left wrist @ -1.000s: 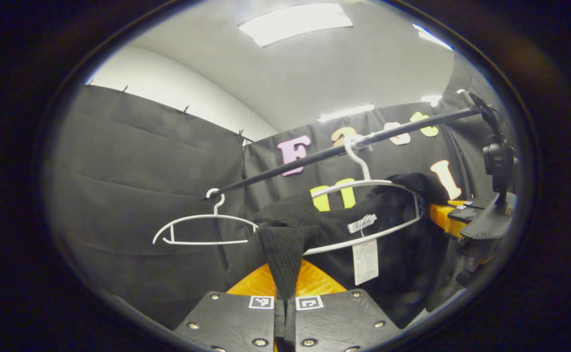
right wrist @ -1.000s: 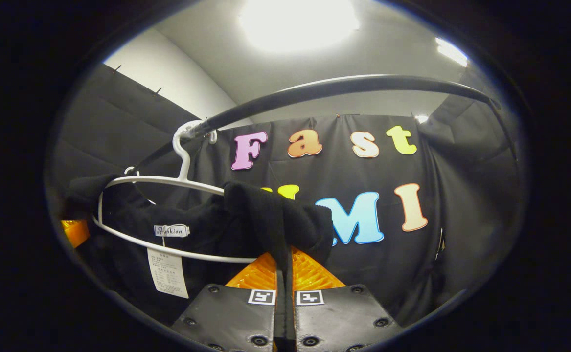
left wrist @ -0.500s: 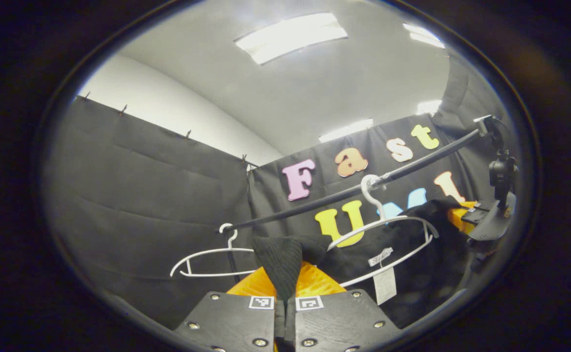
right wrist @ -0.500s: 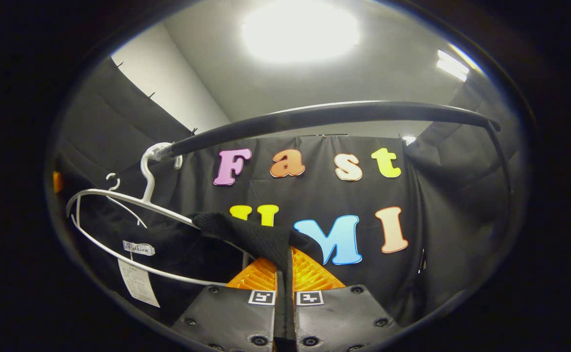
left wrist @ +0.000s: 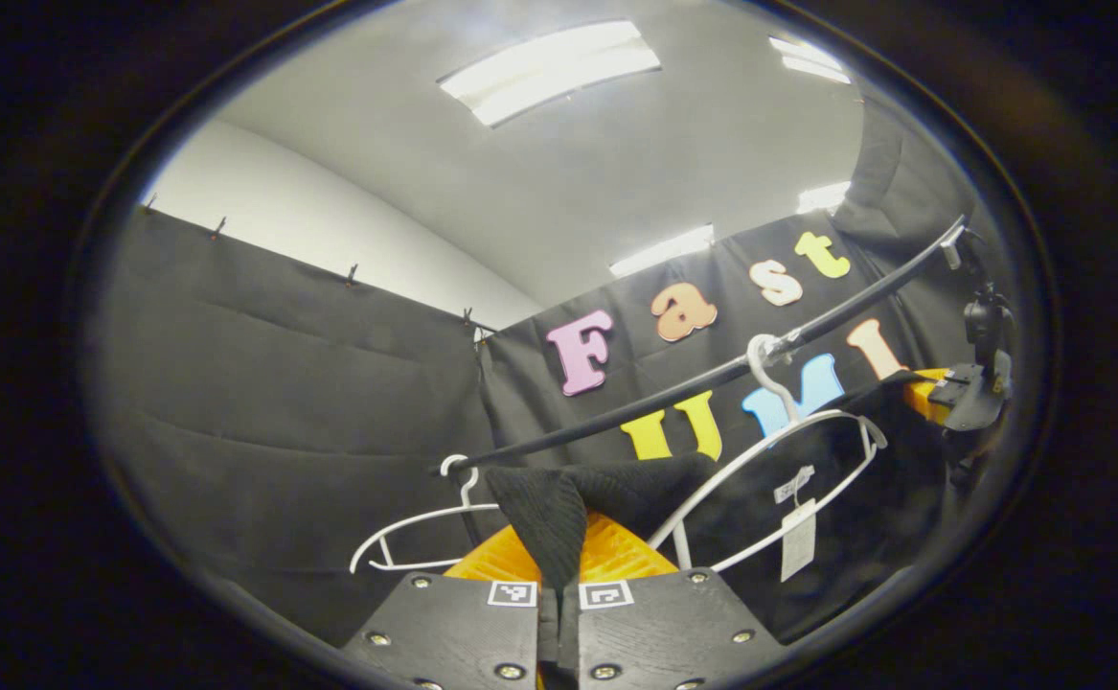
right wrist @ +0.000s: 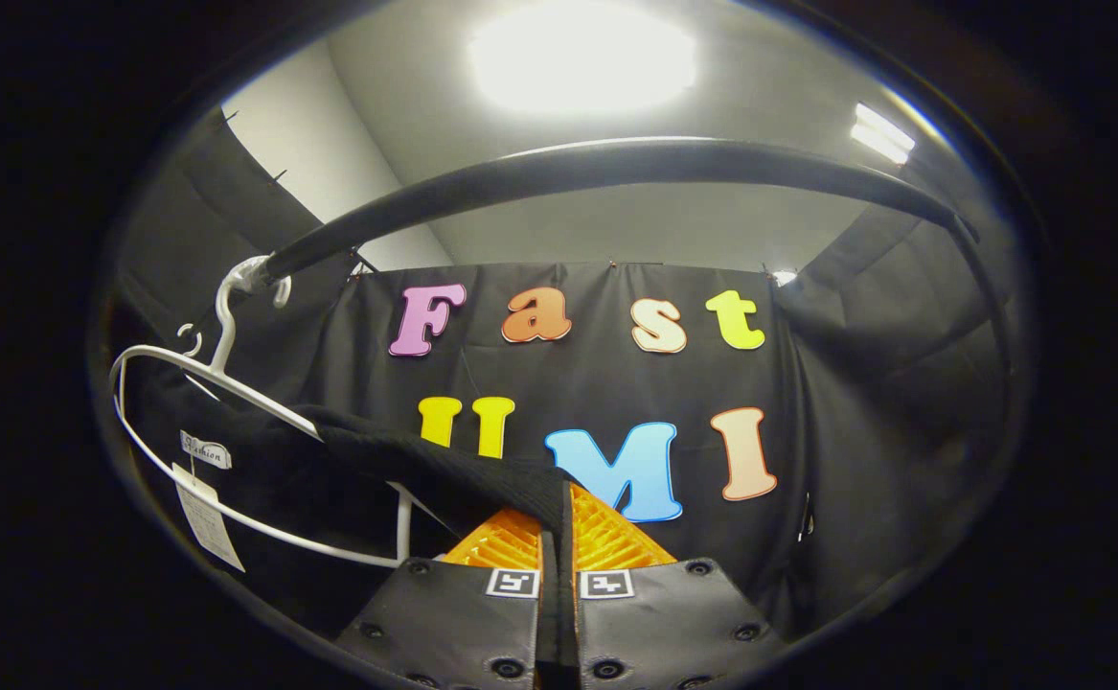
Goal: Grasp the clothes on the hanger with both hands and then place them into the laundry hamper below.
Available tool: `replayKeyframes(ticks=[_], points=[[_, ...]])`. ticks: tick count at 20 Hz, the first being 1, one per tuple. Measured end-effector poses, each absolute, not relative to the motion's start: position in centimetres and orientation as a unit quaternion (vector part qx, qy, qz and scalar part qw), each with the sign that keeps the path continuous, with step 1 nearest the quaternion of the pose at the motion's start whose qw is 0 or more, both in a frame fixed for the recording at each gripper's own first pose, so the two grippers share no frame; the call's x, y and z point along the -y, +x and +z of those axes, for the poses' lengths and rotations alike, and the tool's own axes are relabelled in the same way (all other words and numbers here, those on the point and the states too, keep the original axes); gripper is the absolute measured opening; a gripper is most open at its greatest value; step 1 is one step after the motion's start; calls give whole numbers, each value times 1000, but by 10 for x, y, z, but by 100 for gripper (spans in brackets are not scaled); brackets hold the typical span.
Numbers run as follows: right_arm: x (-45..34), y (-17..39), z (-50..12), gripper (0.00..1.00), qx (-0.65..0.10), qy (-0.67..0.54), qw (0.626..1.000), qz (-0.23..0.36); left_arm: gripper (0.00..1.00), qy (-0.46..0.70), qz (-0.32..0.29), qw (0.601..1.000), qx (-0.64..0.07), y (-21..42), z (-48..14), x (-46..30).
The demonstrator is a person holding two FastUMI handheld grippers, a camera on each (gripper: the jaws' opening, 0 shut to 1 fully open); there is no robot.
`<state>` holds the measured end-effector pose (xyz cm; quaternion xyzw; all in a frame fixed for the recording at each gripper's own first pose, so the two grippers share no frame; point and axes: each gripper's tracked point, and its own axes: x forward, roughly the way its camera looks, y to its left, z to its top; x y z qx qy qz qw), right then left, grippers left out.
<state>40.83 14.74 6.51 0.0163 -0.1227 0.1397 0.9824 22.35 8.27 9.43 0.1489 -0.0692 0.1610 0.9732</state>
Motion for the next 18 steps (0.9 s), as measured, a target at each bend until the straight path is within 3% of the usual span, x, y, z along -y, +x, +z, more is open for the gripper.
replayKeyframes(ticks=[6,18], points=[[-155,417,44,1,94,23,983,156,1,118,154,981,28,234,54,-121],[-164,443,-20,1,-5,44,983,177,0,93,121,988,-20,245,-8,-120]])
